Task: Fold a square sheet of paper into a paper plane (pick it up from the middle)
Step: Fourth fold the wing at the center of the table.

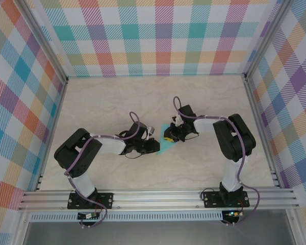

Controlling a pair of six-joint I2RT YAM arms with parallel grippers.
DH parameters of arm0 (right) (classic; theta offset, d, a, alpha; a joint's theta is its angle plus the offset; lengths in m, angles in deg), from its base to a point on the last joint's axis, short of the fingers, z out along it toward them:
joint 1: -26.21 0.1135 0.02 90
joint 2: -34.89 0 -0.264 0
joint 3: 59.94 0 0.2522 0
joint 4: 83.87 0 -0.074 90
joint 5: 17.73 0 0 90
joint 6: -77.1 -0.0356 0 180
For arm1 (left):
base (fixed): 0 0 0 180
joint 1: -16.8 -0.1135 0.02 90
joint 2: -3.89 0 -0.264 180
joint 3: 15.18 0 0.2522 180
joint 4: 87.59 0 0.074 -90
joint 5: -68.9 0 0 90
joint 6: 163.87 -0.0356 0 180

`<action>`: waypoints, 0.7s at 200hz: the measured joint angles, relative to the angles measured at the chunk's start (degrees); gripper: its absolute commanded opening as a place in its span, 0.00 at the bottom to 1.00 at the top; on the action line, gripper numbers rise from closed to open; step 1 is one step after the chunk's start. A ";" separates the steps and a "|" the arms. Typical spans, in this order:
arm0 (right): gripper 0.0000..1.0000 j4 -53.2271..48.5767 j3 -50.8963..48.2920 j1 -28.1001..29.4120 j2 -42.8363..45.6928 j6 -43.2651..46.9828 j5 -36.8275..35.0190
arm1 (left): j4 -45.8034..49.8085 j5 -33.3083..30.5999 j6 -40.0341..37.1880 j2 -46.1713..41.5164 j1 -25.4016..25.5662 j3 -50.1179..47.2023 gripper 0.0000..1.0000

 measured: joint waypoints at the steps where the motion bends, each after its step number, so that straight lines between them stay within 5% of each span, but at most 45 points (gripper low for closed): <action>1: 0.16 0.00 0.00 0.00 0.00 0.02 0.00 | 0.02 0.00 0.02 -0.07 0.00 0.00 0.19; 140: 0.18 -1.25 0.52 0.00 -0.11 1.49 0.00 | 1.38 0.61 0.07 -1.40 0.00 0.00 0.20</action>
